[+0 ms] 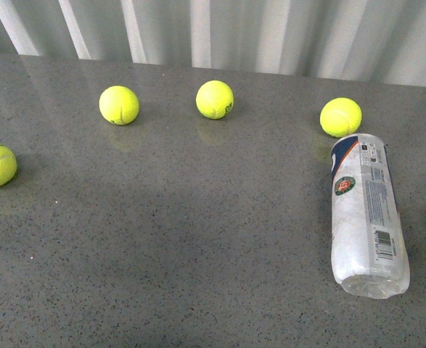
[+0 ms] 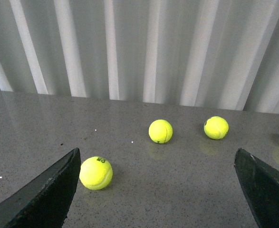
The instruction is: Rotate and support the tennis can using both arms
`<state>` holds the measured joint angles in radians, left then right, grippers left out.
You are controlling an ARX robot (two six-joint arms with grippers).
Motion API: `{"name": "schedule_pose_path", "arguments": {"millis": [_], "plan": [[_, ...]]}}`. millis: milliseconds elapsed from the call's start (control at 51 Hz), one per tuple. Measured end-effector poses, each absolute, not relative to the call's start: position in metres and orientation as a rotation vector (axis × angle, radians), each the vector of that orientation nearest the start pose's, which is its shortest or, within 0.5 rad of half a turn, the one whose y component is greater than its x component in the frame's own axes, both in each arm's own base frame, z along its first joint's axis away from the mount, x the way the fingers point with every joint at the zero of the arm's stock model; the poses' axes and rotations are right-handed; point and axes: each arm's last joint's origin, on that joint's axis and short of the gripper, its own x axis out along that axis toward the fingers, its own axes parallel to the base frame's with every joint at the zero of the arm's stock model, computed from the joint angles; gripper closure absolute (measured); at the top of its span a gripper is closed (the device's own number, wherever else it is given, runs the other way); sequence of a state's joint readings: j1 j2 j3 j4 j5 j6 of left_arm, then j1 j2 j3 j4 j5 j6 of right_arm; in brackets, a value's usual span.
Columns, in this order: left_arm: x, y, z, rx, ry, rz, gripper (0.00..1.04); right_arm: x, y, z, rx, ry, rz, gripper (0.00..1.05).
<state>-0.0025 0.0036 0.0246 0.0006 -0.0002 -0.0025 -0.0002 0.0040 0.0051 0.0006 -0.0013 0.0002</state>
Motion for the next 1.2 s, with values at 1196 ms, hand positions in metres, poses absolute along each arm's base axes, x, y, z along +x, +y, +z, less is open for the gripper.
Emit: {"name": "schedule_pose_path", "arguments": {"millis": [1196], "plan": [[0.0964, -0.0002, 0.1717, -0.003, -0.022, -0.002, 0.07, 0.099, -0.001, 0.1664, 0.078, 0.157, -0.055, 0.07]]}}
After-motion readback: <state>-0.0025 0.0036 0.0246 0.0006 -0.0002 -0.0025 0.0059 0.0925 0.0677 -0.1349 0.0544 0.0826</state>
